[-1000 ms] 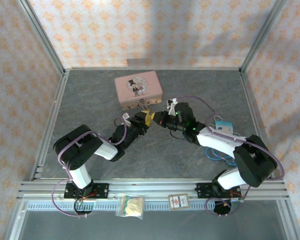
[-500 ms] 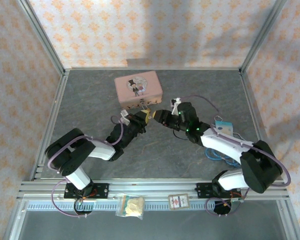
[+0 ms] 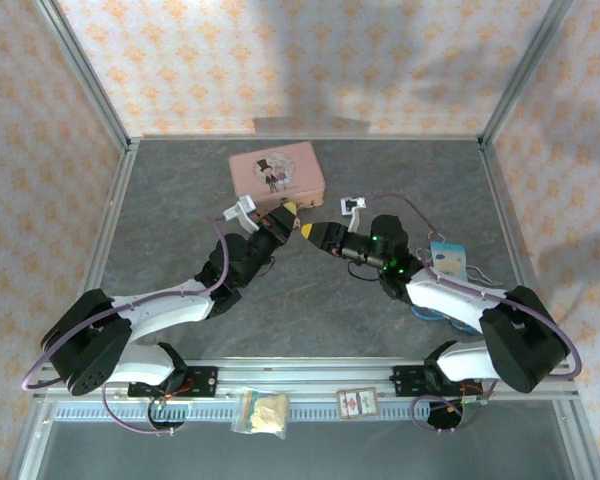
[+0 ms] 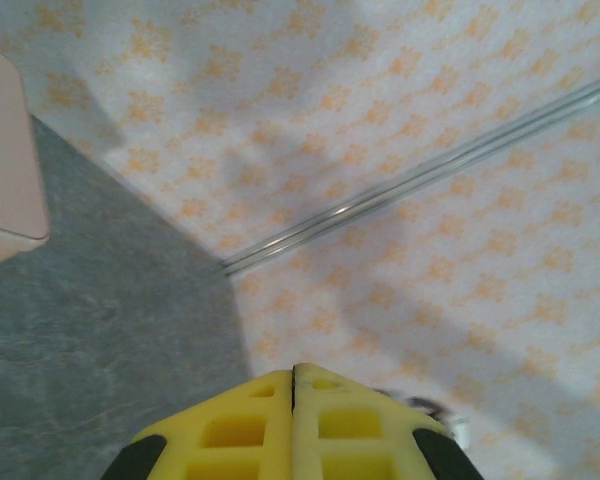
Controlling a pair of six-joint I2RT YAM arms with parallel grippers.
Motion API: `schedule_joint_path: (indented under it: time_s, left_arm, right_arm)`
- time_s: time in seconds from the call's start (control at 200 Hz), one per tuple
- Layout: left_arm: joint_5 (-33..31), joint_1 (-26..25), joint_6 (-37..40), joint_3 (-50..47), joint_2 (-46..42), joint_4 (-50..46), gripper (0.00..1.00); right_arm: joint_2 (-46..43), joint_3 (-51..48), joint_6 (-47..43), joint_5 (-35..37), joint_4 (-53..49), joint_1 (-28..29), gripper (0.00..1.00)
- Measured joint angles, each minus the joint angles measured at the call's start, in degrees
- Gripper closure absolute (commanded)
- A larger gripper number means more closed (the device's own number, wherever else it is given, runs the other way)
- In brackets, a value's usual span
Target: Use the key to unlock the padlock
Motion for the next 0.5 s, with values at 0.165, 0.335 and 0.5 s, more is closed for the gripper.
schedule_joint_path:
  time_s: [0.165, 0.335, 0.5]
  left_arm:
    - [0.04, -0.26, 3.69, -1.11, -0.02, -0.46, 1.00]
    - [0.39, -0.52, 5.33, -1.33, -0.02, 0.42, 1.00]
    - [0.92, -0.90, 5.70, -1.33, -0.02, 2.43, 1.00]
  right_arm:
    - [-1.68, -0.66, 0.50, -0.35, 3.48, -0.02, 0.59]
    - [-0.81, -0.70, 1.40, -1.18, 6.60, 0.00, 0.61]
    - [1.55, -1.29, 2.86, -2.47, 9.49, 0.00, 0.66]
